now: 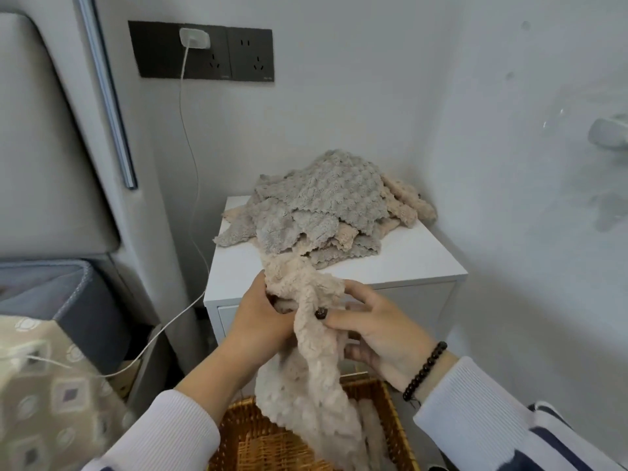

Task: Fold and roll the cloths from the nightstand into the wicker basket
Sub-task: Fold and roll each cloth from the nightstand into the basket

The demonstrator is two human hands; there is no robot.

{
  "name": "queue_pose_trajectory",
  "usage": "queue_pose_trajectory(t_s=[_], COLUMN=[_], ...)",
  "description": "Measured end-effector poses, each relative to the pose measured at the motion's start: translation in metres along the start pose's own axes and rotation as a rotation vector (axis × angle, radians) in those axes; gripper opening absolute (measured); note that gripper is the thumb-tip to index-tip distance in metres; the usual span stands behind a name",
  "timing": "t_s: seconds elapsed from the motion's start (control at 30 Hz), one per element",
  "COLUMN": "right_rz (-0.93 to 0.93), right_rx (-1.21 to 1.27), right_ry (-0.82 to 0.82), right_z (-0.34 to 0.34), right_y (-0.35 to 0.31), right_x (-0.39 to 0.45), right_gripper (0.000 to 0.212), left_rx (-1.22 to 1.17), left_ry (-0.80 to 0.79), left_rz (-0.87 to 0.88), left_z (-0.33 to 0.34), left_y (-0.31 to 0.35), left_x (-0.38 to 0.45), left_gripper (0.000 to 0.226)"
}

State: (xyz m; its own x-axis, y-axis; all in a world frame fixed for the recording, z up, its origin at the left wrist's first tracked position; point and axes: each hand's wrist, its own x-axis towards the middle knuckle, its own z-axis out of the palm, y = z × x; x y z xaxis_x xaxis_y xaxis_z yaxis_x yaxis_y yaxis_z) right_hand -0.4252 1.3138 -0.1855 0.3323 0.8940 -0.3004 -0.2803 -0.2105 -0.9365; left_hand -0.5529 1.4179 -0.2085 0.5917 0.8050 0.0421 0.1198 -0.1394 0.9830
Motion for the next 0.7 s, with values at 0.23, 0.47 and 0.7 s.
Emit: queue_pose_trajectory(t_s=[0.23, 0.47, 0.7], right_rz=[-0.311, -0.518, -0.540], right_rx=[-0.551, -0.882, -0.785], right_ry=[0.259, 0.527, 0.474], right_z=[-0.017, -0.044, -0.046], right_y=[-0.004, -0.021, -0.024], right_x=[0.012, 0.007, -0.002], right_gripper=[0.024, 0.025, 0.027], left_rx=[0.020, 0.104, -0.028], left_ry=[0.122, 0.007, -0.184], left_rz=[-0.176, -0.311, -0.288], left_z=[-0.020, -0.027, -0.025], left_y=[-0.006, 0.014, 0.017], left_x=[0.004, 0.000, -0.006], left_gripper=[0.073, 0.052, 0.038])
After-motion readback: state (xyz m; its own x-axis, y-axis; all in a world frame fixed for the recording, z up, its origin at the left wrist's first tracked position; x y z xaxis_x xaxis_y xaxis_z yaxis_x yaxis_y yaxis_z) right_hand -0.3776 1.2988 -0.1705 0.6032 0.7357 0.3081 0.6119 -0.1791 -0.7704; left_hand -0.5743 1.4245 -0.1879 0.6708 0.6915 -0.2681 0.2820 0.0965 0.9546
